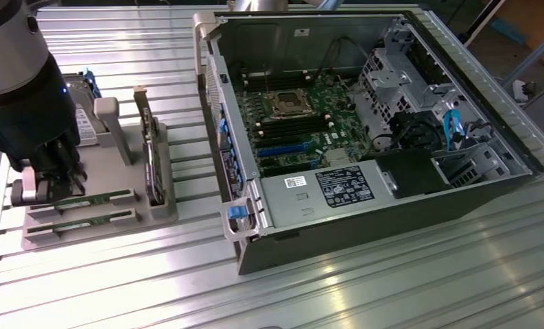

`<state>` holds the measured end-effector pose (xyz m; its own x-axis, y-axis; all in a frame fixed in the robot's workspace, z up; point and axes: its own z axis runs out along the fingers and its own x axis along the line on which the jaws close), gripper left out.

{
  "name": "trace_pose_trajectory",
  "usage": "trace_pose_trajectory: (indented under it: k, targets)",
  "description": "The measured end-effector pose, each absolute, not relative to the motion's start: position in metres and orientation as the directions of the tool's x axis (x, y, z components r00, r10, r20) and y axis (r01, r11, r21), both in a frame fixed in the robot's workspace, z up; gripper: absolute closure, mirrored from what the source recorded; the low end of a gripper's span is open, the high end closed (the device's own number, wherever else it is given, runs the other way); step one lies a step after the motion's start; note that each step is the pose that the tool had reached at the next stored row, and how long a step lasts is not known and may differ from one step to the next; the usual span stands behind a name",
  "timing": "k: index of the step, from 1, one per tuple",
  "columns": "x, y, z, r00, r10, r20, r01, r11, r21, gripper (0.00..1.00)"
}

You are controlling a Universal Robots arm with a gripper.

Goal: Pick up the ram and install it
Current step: 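Pick up the ram and move it above insertion slot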

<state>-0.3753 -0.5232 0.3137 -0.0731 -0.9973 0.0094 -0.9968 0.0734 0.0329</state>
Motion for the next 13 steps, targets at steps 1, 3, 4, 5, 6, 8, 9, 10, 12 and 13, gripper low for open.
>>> trace_pose_trajectory:
  k: [1, 3, 4, 5, 6, 8, 9, 10, 12, 13]
  targets:
    - [-0.375, -0.523, 0.313, -0.073, -0.997, 0.009, -0.997, 0.073, 0.033, 0.76]
    - [-0.375, -0.524, 0.311, -0.073, -0.997, 0.009, -0.997, 0.073, 0.033, 0.76]
    - [-0.375, -0.524, 0.310, -0.073, -0.997, 0.009, -0.997, 0.073, 0.033, 0.76]
    - [-0.375, -0.524, 0.309, -0.073, -0.997, 0.009, -0.997, 0.073, 0.033, 0.76]
    - [-0.375, -0.524, 0.308, -0.073, -0.997, 0.009, -0.997, 0.073, 0.033, 0.76]
    - [-0.375, -0.524, 0.306, -0.073, -0.997, 0.009, -0.997, 0.073, 0.033, 0.76]
    - [-0.375, -0.525, 0.305, -0.073, -0.997, 0.009, -0.997, 0.073, 0.033, 0.76]
    - [-0.375, -0.525, 0.303, -0.073, -0.997, 0.009, -0.997, 0.073, 0.033, 0.76]
    - [-0.375, -0.525, 0.300, -0.073, -0.997, 0.008, -0.997, 0.073, 0.033, 0.76]
    - [-0.375, -0.525, 0.298, -0.073, -0.997, 0.008, -0.997, 0.073, 0.033, 0.76]
